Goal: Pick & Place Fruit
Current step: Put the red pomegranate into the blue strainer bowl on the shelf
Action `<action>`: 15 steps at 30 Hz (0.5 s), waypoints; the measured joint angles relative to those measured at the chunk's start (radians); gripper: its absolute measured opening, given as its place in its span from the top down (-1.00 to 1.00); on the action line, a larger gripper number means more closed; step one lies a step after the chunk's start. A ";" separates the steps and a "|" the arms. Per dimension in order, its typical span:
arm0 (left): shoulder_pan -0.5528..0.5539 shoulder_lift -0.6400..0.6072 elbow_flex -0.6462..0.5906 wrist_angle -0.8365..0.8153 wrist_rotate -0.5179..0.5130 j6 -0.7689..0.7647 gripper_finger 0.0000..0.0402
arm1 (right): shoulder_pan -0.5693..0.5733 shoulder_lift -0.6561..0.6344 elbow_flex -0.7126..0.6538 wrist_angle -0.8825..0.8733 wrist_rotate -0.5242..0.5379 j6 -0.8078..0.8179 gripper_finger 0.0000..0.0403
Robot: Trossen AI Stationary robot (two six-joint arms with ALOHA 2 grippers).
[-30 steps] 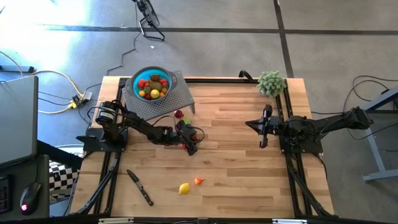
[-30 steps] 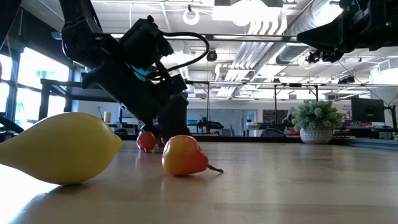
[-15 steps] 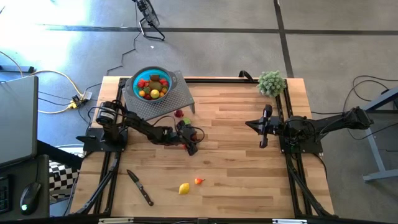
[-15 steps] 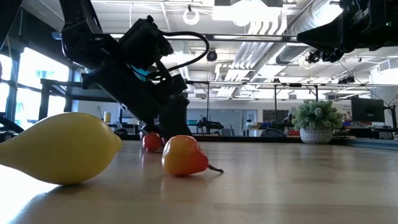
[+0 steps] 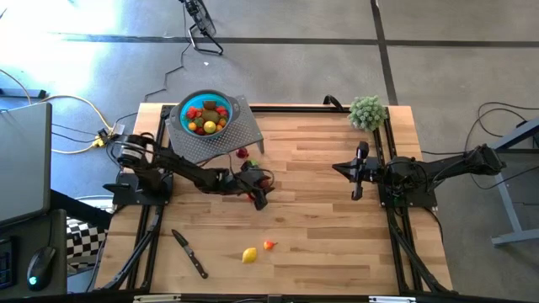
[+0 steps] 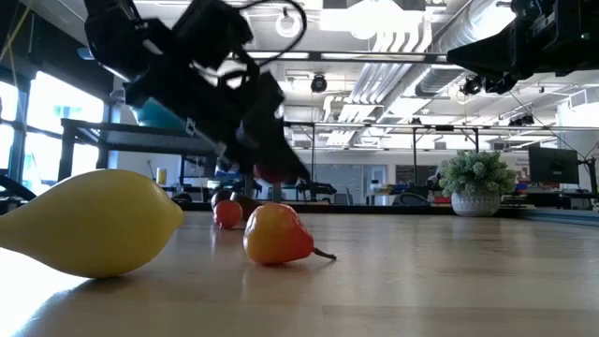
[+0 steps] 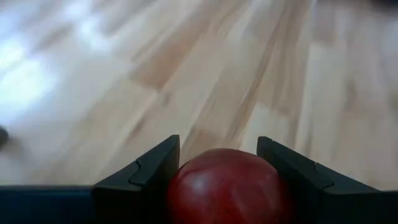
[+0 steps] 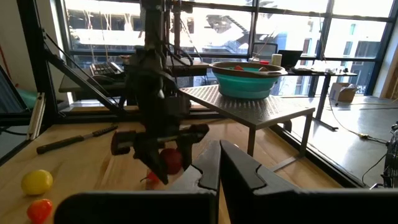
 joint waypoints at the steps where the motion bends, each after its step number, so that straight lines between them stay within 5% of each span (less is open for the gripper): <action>1: 0.000 -0.018 0.000 0.002 0.003 0.005 -0.01 | 0.000 0.000 0.000 0.000 0.000 0.000 0.99; 15: 0.000 -0.387 0.001 -0.131 -0.018 0.154 -0.01 | 0.000 0.000 0.000 -0.006 0.000 0.000 0.99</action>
